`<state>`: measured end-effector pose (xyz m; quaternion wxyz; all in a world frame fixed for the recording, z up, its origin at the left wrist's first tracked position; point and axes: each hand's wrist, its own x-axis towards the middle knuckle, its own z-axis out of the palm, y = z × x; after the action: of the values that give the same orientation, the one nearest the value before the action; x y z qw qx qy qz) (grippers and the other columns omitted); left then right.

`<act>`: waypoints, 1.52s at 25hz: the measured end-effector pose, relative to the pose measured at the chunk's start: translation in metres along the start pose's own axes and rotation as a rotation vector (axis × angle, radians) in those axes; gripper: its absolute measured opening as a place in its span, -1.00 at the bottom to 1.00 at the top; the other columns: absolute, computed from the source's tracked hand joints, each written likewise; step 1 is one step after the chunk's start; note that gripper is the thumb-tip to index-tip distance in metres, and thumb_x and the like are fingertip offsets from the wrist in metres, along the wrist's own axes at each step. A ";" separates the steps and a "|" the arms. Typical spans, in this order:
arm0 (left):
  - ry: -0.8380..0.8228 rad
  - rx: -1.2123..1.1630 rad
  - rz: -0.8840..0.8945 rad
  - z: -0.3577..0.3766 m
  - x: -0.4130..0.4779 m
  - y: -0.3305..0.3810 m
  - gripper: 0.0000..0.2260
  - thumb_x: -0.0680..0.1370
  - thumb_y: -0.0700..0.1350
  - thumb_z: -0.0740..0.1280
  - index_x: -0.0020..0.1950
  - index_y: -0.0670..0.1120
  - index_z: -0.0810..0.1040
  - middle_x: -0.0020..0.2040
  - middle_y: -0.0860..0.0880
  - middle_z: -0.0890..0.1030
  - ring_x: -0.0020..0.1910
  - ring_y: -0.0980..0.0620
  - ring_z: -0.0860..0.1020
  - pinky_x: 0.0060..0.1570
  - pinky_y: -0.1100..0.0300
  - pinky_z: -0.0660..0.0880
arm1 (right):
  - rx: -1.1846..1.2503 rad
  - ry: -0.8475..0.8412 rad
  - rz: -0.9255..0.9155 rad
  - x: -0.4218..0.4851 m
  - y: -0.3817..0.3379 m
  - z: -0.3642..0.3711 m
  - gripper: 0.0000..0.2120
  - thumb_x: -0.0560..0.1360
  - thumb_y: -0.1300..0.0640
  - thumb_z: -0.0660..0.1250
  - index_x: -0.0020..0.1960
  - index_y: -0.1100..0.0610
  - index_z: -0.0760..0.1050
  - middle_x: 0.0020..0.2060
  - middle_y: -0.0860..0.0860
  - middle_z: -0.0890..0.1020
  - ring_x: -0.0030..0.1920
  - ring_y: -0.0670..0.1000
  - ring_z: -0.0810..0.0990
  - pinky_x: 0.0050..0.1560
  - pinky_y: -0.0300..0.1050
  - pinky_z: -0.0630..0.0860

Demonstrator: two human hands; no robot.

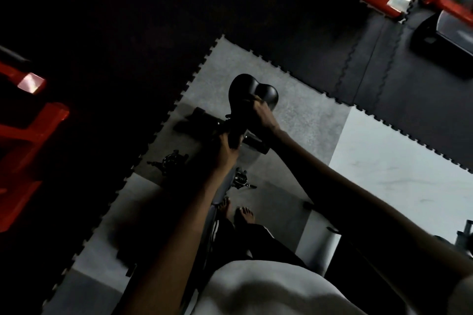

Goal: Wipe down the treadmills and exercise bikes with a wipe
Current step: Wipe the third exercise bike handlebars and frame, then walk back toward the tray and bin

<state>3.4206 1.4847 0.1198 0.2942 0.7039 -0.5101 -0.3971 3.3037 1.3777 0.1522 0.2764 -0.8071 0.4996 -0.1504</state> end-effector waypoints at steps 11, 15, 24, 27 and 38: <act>-0.096 0.078 0.149 0.003 0.035 0.006 -0.47 0.59 -0.20 0.37 0.53 -0.28 0.32 0.49 -0.26 0.39 0.48 -0.16 0.37 0.38 0.31 0.19 | 0.094 0.370 0.427 -0.001 0.070 -0.012 -0.90 0.50 0.19 0.24 -0.18 0.13 0.47 -0.26 0.06 0.48 -0.18 0.02 0.43 -0.30 -0.14 0.26; -0.065 0.058 0.141 0.006 0.036 0.003 -0.48 0.57 -0.19 0.41 0.49 -0.29 0.37 0.42 -0.28 0.47 0.42 -0.19 0.44 0.36 0.25 0.27 | 0.239 0.474 0.483 -0.040 0.053 0.025 -0.82 0.44 0.25 0.33 0.03 0.27 0.58 -0.16 0.15 0.53 -0.17 0.10 0.52 -0.24 -0.18 0.28; -0.137 0.057 0.087 0.003 0.042 -0.005 -0.41 0.55 -0.01 0.41 0.50 -0.23 0.38 0.40 -0.25 0.49 0.41 -0.12 0.46 0.36 0.23 0.35 | 0.334 0.596 0.722 -0.017 0.072 0.008 -0.87 0.46 0.22 0.41 -0.02 0.24 0.60 -0.14 0.12 0.54 -0.10 0.19 0.59 -0.20 -0.20 0.29; -0.140 0.069 0.080 0.003 0.044 -0.006 -0.36 0.50 0.08 0.38 0.49 -0.22 0.40 0.38 -0.23 0.52 0.39 -0.11 0.49 0.37 0.15 0.40 | 0.339 0.609 0.755 -0.022 0.068 0.021 -0.85 0.48 0.19 0.37 -0.02 0.27 0.57 -0.12 0.19 0.57 -0.12 0.21 0.59 -0.21 -0.20 0.28; -0.062 0.120 0.115 0.000 0.054 0.005 -0.57 0.57 -0.05 0.37 0.40 -0.21 0.53 0.34 -0.20 0.54 0.34 -0.14 0.50 0.34 0.10 0.41 | 0.400 0.514 0.680 -0.063 0.070 0.012 -0.85 0.49 0.27 0.36 0.06 0.18 0.56 -0.08 0.07 0.51 -0.12 0.03 0.57 -0.15 -0.38 0.43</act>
<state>3.4269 1.4318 0.1097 0.2576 0.6772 -0.5815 -0.3699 3.2306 1.4127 0.1033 0.3275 -0.4649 0.7491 -0.3398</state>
